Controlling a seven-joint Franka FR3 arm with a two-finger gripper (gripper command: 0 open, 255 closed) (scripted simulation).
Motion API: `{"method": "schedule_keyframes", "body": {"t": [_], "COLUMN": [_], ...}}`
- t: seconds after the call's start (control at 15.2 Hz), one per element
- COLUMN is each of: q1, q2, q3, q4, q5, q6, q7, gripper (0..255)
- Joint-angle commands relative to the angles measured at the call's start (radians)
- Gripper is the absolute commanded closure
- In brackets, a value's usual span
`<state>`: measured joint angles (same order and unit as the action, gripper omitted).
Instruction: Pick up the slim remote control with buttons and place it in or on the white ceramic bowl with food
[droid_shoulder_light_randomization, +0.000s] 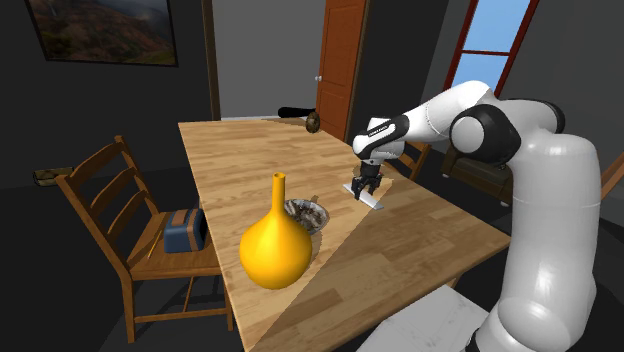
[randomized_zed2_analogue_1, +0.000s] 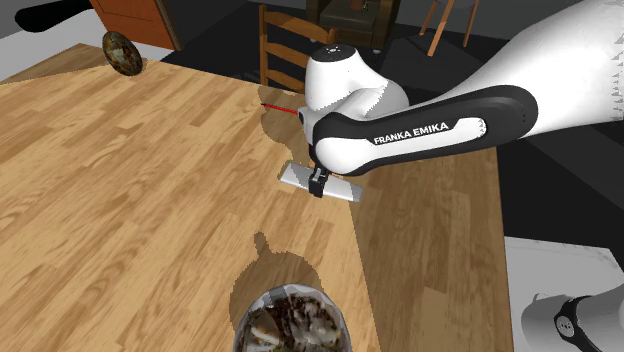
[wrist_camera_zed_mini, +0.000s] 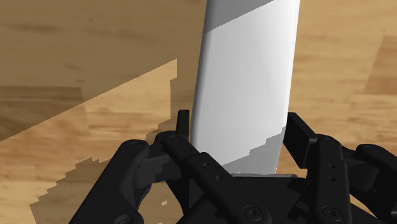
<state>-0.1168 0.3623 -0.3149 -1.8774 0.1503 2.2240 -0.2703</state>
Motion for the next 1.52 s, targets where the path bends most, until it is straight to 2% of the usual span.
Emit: {"method": "schedule_keyframes", "body": {"t": [0.0,1.45], "q1": [0.000,0.012], "q2": [0.000,-0.117], "q3": [0.000,-0.020], "q4": [0.000,0.147], "q5": [0.000,-0.054], "q6": [0.000,-0.256], "q7": [0.000,0.037], "gripper": [255,255]}}
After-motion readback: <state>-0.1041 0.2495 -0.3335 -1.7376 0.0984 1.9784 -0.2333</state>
